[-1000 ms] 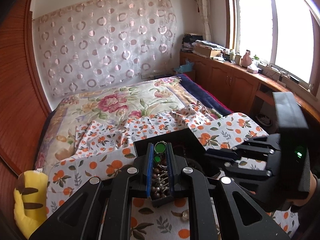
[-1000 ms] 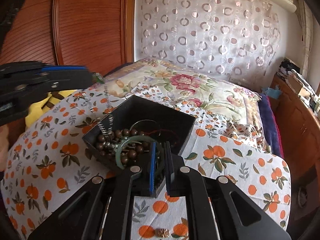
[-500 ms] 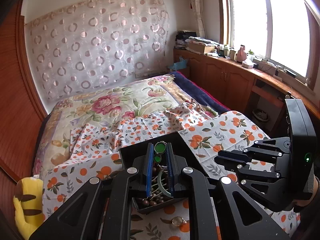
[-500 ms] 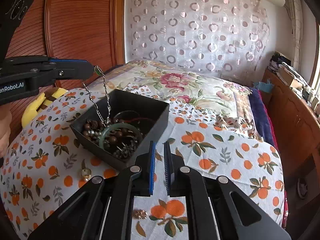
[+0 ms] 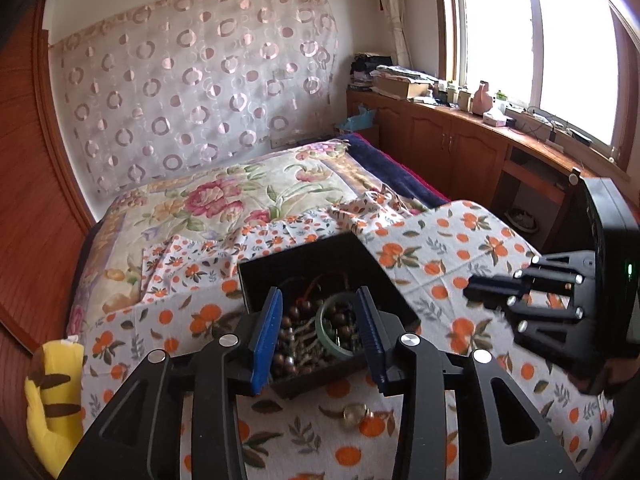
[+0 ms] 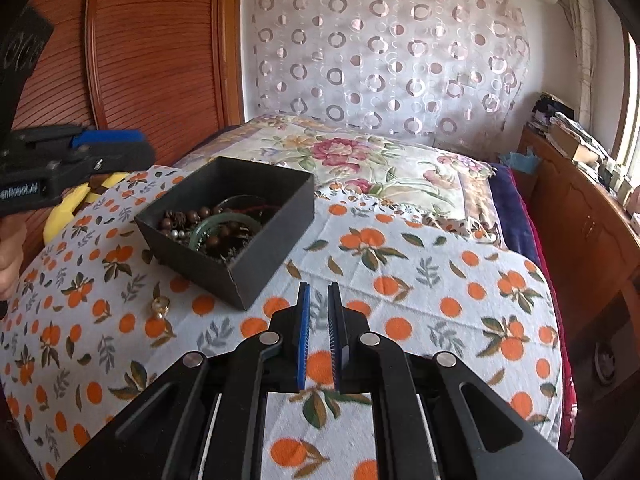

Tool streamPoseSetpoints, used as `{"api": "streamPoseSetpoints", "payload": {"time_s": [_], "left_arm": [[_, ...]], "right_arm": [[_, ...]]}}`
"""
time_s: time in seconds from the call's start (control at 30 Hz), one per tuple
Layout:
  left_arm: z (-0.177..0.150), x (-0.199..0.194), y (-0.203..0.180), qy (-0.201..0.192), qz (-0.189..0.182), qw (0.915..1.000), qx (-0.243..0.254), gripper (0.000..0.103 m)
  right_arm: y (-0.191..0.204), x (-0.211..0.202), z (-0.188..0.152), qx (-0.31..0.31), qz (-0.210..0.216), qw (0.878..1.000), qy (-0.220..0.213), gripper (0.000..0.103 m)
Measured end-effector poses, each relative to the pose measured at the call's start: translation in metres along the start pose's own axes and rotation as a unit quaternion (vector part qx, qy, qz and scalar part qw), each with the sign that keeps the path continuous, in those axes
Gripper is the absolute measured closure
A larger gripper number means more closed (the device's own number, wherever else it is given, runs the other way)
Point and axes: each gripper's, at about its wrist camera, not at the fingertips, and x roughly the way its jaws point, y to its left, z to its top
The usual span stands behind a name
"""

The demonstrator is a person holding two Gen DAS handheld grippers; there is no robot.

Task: Organize jewelry
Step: 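Close the left tool on the gold ring while the right tool nears the brooch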

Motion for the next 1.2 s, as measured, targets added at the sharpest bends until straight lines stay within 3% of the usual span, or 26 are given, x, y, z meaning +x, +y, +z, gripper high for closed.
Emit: {"api": "streamPoseSetpoints", "payload": {"time_s": [0.1, 0.2, 0.57, 0.87, 1.2], "left_arm": [[-0.015, -0.005, 0.001, 0.003, -0.003, 1.0000, -0.002, 0.063], [-0.029, -0.008, 0.002, 0.010, -0.010, 0.9999, -0.006, 0.060], [-0.081, 0.009, -0.006, 0.060, -0.023, 0.9979, -0.009, 0.060], [-0.094, 0.023, -0.006, 0.085, -0.023, 0.9960, -0.014, 0.059], [-0.101, 0.029, -0.007, 0.096, -0.024, 0.9950, -0.015, 0.058]], "right_arm": [[-0.004, -0.002, -0.006, 0.005, -0.001, 1.000, 0.004, 0.091], [-0.009, -0.006, -0.015, 0.011, 0.000, 1.000, 0.008, 0.078], [0.008, 0.002, -0.035, -0.009, 0.023, 0.999, 0.043, 0.078], [0.041, 0.022, -0.034, -0.048, 0.049, 0.995, 0.076, 0.078], [0.046, 0.024, -0.033, -0.053, 0.054, 0.994, 0.079, 0.078]]}}
